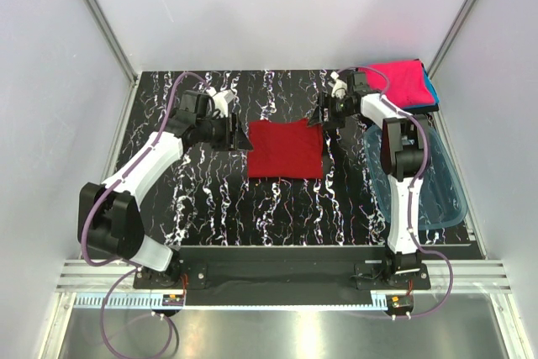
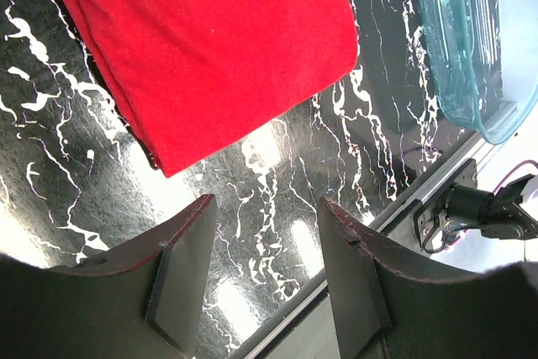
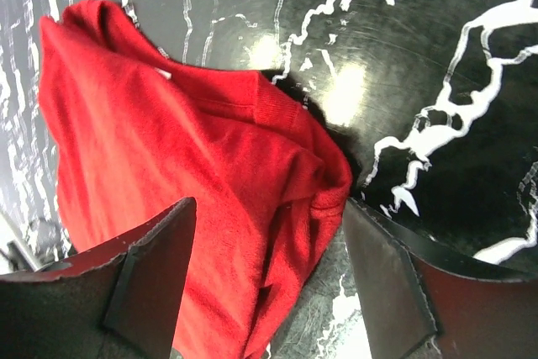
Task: Fold and stack the t-shirts
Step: Neatly place the folded tshirt to the corner
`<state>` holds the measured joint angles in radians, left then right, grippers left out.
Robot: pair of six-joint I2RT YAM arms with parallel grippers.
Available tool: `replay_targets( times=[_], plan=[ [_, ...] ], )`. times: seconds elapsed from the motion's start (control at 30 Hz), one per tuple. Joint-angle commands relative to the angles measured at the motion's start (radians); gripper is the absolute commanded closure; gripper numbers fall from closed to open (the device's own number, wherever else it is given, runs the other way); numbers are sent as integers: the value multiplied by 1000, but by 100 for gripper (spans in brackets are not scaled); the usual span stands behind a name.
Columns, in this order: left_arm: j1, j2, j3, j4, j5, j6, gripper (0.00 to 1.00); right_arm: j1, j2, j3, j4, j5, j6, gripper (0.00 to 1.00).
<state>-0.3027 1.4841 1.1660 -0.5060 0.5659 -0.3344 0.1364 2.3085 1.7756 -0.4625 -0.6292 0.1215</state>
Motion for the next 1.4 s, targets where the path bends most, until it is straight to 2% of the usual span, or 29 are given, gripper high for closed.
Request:
replay_targets(
  times=[0.0, 0.3, 0.57, 0.67, 0.77, 0.97, 1.17, 1.23, 1.3, 1.33, 1.37],
  plan=[
    [-3, -25, 0, 17, 19, 26, 44, -4, 60, 51, -67, -64, -59, 23],
    [-3, -19, 3, 17, 25, 28, 44, -4, 127, 123, -140, -47, -60, 25],
    [-4, -19, 0, 17, 26, 23, 44, -4, 143, 139, -151, -64, -66, 37],
    [-3, -19, 0, 20, 29, 23, 44, -3, 150, 148, -160, -75, -74, 38],
    [-4, -18, -5, 18, 32, 23, 44, -1, 144, 151, -166, -90, -83, 32],
    [-4, -16, -5, 21, 31, 21, 44, -1, 147, 162, -183, -72, -88, 32],
    [-3, -19, -8, 24, 29, 18, 44, 6, 178, 194, -214, -76, -94, 45],
    [-3, -18, -9, 27, 31, 18, 44, 12, 184, 206, -215, -75, -100, 62],
    [-3, -19, -11, 26, 29, 18, 44, 14, 190, 217, -215, -76, -108, 73],
    [-4, -19, -12, 26, 23, 18, 44, 14, 181, 216, -214, -92, -115, 86],
    [-3, -21, -15, 24, 19, 20, 44, 14, 172, 211, -211, -104, -117, 90]
  ],
)
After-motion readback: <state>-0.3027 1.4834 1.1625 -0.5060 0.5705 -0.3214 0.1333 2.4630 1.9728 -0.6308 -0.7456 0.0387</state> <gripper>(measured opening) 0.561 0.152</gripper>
